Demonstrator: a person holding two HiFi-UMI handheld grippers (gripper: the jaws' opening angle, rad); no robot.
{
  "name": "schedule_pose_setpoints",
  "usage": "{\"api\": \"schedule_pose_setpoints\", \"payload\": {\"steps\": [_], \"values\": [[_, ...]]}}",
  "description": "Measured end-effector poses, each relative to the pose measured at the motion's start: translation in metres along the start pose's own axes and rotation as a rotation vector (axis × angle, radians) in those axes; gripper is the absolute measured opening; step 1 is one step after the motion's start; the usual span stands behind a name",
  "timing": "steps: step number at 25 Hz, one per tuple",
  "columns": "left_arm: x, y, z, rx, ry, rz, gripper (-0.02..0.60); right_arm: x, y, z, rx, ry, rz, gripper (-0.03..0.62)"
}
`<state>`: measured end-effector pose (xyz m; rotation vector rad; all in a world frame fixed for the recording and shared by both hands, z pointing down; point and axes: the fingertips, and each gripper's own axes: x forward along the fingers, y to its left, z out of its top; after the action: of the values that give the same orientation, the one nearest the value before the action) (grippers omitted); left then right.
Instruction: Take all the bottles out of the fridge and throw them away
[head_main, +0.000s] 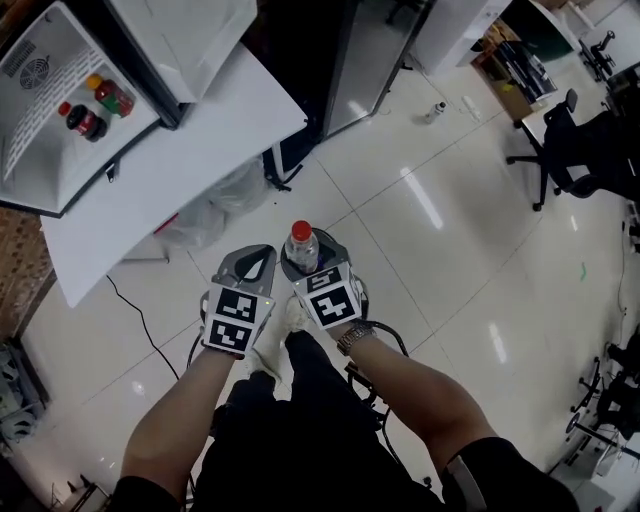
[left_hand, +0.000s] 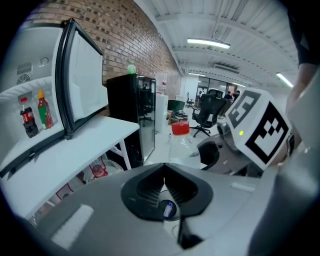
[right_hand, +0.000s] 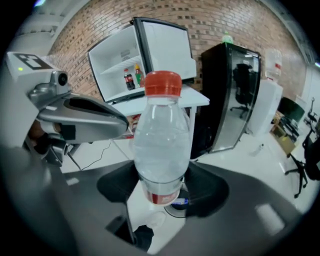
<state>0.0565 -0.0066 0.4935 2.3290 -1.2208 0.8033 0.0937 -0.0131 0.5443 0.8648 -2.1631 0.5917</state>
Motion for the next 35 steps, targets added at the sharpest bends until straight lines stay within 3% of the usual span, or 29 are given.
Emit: {"api": "schedule_pose_setpoints", "payload": {"steps": [13,23,29,35], "values": [[0.092,-0.027,-0.094,-0.013,0.148,-0.144,0.005,0.096,-0.032,-0.128,0.266,0.183,0.004,0.282],[0.155,-0.024,-0.149,-0.062,0.210,-0.181,0.005,0.170,-0.059,-0.218,0.424,0.317,-0.009,0.283],[0.180,-0.025,-0.190,-0.102,0.256,-0.192,0.005,0.211,-0.065,-0.252,0.510,0.356,0.008,0.285],[0.190,-0.024,-0.210,-0.115,0.286,-0.192,0.005,0.229,-0.078,-0.271,0.617,0.327,-0.007,0.302]]}}
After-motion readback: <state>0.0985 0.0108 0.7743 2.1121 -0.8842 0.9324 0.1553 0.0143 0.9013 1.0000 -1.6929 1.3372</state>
